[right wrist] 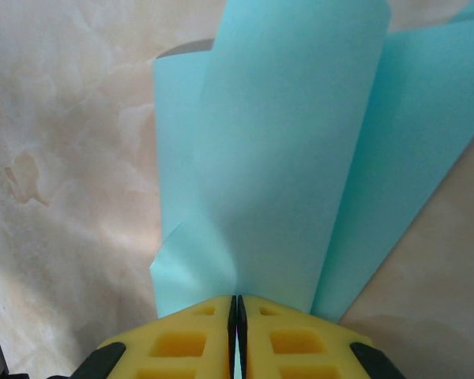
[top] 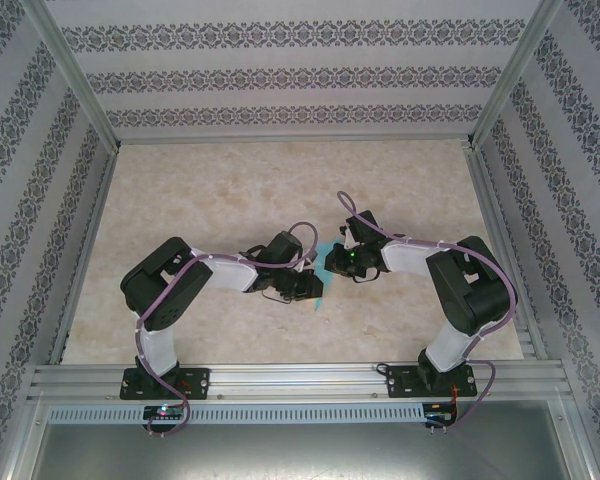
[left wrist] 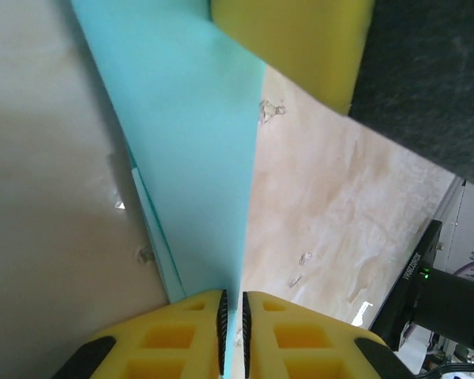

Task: Fold a paper plane with a square sheet of paper (fold left side to right side)
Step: Fold the wing for the fifth time at the center of the table.

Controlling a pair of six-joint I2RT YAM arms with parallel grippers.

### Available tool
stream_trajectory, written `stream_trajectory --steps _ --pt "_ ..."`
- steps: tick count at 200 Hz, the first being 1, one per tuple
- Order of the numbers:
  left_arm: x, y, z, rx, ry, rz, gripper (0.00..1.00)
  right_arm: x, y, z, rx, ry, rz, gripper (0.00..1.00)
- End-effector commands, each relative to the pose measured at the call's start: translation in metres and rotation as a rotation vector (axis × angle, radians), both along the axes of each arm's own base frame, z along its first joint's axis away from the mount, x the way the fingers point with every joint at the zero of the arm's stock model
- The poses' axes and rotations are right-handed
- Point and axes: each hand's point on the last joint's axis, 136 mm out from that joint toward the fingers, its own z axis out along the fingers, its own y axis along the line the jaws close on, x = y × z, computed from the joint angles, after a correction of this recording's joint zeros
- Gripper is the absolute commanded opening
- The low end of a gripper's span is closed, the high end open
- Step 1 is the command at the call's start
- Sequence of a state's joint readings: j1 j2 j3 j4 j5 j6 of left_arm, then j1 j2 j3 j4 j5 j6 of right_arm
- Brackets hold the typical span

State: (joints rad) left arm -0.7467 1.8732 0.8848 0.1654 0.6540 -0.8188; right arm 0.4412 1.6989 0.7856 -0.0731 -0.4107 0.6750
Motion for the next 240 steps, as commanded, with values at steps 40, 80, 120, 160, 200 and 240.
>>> stream_trajectory --steps 40,80,120,160,200,240 --pt "-0.006 0.011 -0.021 0.083 0.01 0.026 0.15 -0.006 -0.014 -0.007 -0.096 0.027 0.012 0.13" --pt "-0.008 0.016 -0.025 0.123 0.01 0.015 0.14 0.001 -0.009 0.012 -0.01 -0.043 0.005 0.12" --pt "-0.011 0.019 -0.033 0.147 0.015 0.011 0.14 -0.006 -0.001 0.042 0.077 -0.113 0.018 0.1" --pt "-0.01 0.02 -0.034 0.162 0.01 0.008 0.13 -0.009 0.02 0.031 0.11 -0.087 0.035 0.1" --pt "-0.01 0.021 -0.034 0.174 0.014 0.013 0.13 -0.007 0.026 0.011 0.07 -0.047 0.054 0.1" --pt "-0.012 0.028 -0.04 0.209 0.031 0.026 0.12 -0.011 0.006 -0.004 -0.043 -0.029 0.06 0.1"
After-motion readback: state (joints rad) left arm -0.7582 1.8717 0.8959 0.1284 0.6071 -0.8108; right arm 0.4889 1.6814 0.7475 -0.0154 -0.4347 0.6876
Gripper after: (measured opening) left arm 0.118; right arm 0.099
